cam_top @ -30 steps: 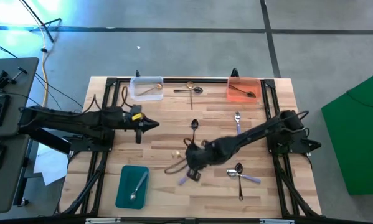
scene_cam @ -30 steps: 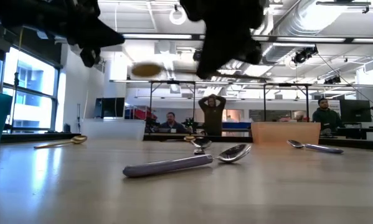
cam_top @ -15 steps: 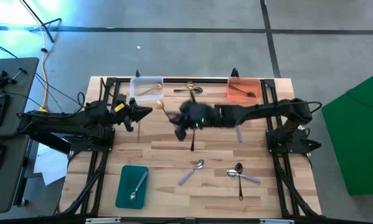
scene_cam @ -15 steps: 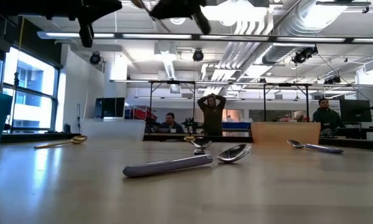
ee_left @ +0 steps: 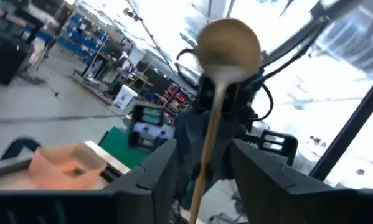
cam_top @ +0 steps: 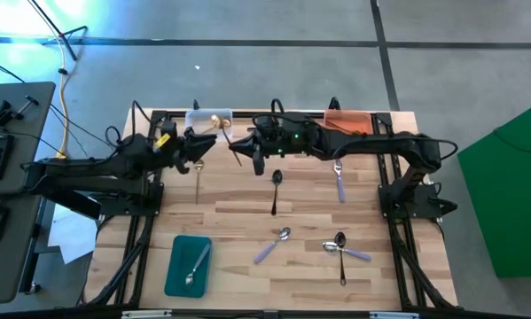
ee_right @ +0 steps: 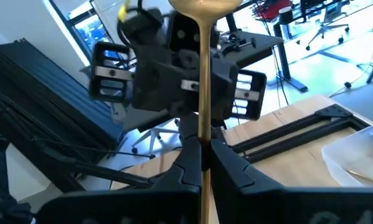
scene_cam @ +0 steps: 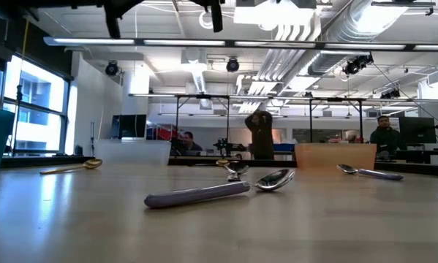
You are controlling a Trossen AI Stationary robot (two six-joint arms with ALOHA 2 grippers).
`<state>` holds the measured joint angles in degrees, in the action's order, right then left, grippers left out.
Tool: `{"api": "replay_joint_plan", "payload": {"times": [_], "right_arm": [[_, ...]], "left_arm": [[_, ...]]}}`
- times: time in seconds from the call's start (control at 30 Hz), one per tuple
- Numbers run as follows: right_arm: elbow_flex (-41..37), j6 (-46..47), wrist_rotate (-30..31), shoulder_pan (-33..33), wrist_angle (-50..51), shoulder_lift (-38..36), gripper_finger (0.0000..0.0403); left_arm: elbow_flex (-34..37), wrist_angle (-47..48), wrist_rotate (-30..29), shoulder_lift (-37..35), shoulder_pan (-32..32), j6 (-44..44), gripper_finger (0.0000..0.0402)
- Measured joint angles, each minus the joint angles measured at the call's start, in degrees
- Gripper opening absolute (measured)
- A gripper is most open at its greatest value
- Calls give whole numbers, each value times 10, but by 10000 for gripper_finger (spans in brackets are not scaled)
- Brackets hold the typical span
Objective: Sort silverware by color (type)
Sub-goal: Put the bottom gold spoon into the transparent bin
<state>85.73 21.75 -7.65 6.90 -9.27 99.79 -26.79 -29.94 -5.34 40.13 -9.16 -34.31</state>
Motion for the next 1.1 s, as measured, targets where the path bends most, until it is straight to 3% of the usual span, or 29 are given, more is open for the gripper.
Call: {"api": "replay_joint_plan", "payload": {"times": [0.27,0.5,0.67,0.8,1.0,1.1], "right_arm": [[0,-8,-34,17,-5,0,1],[0,-13,-49,23,-16,0,1],[0,-14,-60,28,-18,0,1],[0,-15,-61,29,-19,0,1],[0,-19,-64,28,-21,0,1],[0,-15,-65,28,-25,0,3]], "left_arm": [[-73,0,48,95,-38,42,152],[-93,-41,98,125,-59,58,150],[-103,-40,102,143,-68,46,144],[-104,-46,120,150,-72,41,119],[-105,-80,141,150,-74,44,25],[-105,-87,153,149,-81,41,9]]}}
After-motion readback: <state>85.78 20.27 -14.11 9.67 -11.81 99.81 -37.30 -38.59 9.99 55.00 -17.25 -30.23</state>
